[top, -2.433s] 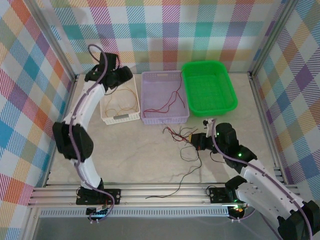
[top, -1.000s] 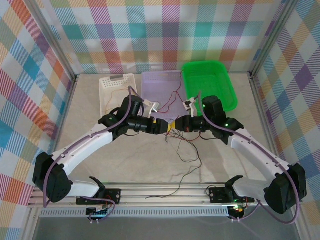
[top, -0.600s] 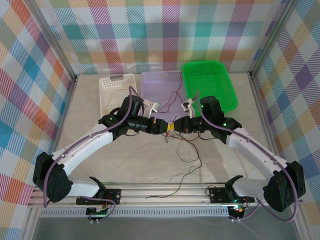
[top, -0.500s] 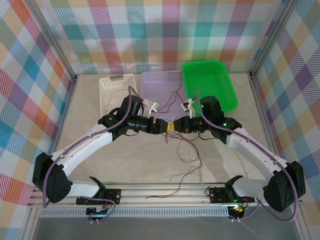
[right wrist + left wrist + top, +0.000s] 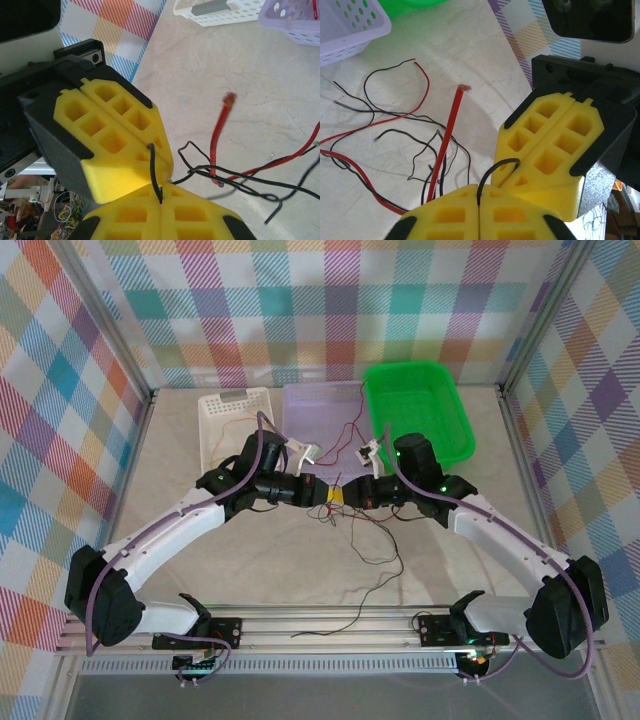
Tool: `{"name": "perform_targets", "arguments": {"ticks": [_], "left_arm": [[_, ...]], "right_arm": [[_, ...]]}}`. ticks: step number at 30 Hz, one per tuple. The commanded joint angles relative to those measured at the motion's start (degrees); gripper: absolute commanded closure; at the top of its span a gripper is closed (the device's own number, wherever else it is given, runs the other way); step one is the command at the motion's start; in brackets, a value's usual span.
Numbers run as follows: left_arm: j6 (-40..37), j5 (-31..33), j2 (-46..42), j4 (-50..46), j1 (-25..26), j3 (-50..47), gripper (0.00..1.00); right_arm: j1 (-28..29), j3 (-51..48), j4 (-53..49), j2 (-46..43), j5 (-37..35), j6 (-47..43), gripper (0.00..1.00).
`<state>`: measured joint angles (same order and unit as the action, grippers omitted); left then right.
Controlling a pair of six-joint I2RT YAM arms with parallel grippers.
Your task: Untangle the cables
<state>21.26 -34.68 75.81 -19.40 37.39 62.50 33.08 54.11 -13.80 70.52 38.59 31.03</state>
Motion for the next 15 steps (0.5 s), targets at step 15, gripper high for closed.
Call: {"name": "perform_targets", "arguments": {"ticks": [15], "left_arm": [[6.17,8.39,-7.84,2.94,-4.01,-2.92,1.0]], "right_arm": [[-0.07,-2.36,-5.73,-0.64,-14.2,-5.07,0.99]]}}
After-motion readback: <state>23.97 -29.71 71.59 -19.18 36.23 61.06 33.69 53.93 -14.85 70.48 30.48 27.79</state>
